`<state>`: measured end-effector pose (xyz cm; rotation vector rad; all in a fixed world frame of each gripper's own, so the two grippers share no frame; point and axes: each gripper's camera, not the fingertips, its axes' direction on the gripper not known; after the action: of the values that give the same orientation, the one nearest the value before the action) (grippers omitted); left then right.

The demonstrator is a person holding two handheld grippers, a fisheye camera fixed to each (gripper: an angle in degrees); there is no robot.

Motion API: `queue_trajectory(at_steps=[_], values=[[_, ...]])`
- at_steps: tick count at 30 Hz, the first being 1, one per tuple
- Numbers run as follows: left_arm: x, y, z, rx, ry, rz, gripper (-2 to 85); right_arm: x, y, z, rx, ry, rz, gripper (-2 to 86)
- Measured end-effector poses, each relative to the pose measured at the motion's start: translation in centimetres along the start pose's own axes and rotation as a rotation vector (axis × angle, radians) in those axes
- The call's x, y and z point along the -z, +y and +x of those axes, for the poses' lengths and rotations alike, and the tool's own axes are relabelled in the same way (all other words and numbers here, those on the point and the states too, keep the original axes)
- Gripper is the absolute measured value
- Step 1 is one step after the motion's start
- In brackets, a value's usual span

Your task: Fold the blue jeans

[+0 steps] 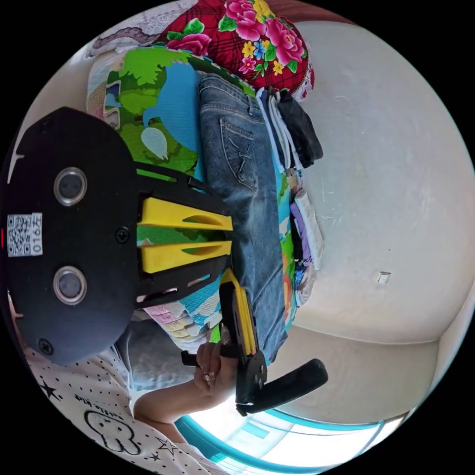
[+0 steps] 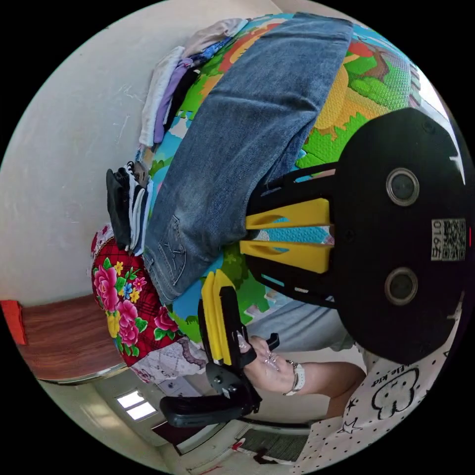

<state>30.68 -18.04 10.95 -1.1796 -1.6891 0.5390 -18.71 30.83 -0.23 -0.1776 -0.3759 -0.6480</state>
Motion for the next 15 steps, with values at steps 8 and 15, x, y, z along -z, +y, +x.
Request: queue_trajectory(at_steps=[8,15], values=[[-2.7,-1.5,4.3,-0.142,0.053,0.0,-0.7,-0.1,6.7,-0.9,-0.183,-0.11,0.103,12.7],[-9.5,-2.5,9.3,-0.357,0.108,-0.208,-1.0,-0.3,10.6,-9.1,-0.034,0.272,0.215,11.4]])
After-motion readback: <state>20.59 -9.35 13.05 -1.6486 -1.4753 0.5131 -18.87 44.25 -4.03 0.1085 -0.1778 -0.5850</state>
